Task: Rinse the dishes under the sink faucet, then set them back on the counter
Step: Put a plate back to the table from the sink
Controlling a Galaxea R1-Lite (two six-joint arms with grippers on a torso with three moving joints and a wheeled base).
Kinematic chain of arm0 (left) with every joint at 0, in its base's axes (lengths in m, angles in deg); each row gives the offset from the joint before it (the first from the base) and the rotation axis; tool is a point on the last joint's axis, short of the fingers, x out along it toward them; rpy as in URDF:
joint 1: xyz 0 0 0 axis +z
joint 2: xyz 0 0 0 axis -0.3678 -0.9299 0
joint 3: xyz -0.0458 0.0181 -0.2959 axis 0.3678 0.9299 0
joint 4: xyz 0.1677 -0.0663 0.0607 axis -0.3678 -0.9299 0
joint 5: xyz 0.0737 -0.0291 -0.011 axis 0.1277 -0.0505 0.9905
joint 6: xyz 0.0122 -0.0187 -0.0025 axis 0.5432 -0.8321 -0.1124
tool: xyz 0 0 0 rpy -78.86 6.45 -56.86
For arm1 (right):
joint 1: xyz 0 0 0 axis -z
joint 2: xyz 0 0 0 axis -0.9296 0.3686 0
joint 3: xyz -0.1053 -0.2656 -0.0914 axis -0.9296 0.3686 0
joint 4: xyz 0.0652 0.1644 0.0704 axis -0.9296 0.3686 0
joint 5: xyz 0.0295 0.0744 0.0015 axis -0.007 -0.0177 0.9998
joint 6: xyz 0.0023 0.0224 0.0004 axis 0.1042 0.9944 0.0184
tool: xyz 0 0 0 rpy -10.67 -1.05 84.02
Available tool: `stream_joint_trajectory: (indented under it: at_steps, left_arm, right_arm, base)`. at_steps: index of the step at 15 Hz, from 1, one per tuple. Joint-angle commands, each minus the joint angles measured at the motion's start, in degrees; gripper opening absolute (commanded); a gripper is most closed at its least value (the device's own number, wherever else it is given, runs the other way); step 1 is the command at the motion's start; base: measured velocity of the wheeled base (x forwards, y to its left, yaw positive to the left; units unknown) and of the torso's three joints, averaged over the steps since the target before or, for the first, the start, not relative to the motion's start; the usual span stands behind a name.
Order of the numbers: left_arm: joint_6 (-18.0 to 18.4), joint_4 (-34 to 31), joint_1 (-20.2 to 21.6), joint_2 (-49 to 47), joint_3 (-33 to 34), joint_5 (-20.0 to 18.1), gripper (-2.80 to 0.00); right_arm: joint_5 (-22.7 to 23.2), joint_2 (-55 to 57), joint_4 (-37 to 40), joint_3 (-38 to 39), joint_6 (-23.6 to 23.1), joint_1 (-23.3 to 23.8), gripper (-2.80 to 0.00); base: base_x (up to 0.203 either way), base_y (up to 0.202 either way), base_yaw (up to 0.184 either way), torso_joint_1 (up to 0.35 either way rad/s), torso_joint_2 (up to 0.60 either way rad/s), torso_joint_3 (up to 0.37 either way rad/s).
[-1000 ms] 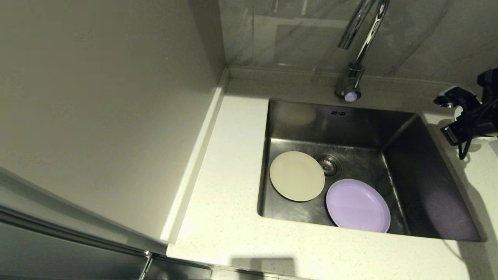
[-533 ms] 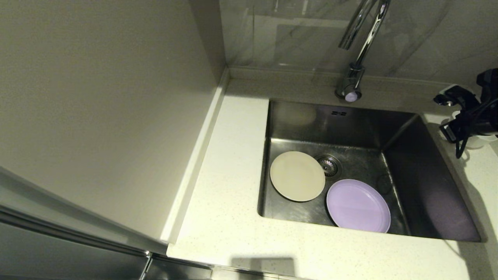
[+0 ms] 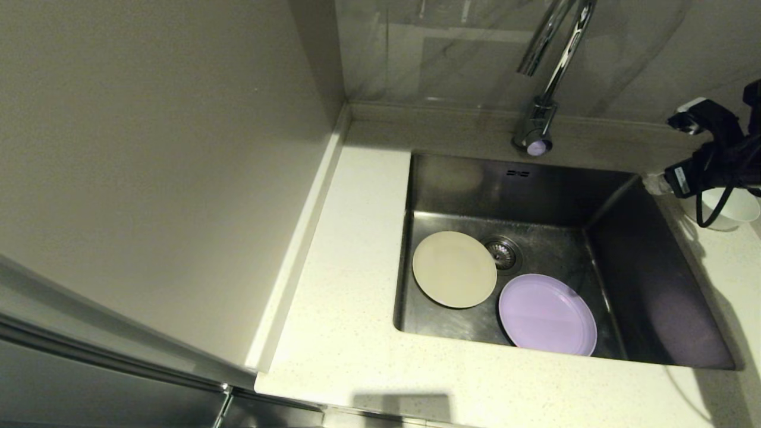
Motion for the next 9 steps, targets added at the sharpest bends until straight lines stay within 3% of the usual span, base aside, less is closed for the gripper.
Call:
stream_joint_trajectory:
  at_steps: [1,4,7,8,9]
  left_arm:
    - [-0.1,0.0,0.0,0.2,0.0,0.0,-2.80]
    - [0.0,0.0,0.0,0.2,0.0,0.0,-2.80]
    - [0.0,0.0,0.0,0.2,0.0,0.0,-2.80]
    - [0.0,0.0,0.0,0.2,0.0,0.0,-2.80]
    - [-0.1,0.0,0.0,0.2,0.0,0.0,-2.80]
  right_arm:
    - [3.4,-6.2,2.0,4.3,0.0,-2.0,0.00]
    - [8.2,-11.0,4.3,12.4,0.1,-5.7,0.00]
    - [8.8,-12.4,4.6,18.9,0.0,-10.2,0.00]
    - [8.9,-12.1,4.6,20.5,0.0,-11.2,-2.80]
    - [8.8,-11.2,4.5,21.3,-0.1,-12.2,-2.80]
  base:
    - [0.000,0.000,0.000,0.000,0.00,0.000]
    - [0.000,0.000,0.000,0.000,0.00,0.000]
    - [0.000,0.000,0.000,0.000,0.00,0.000]
    - [0.000,0.000,0.000,0.000,0.00,0.000]
    - [0.000,0.000,0.000,0.000,0.00,0.000]
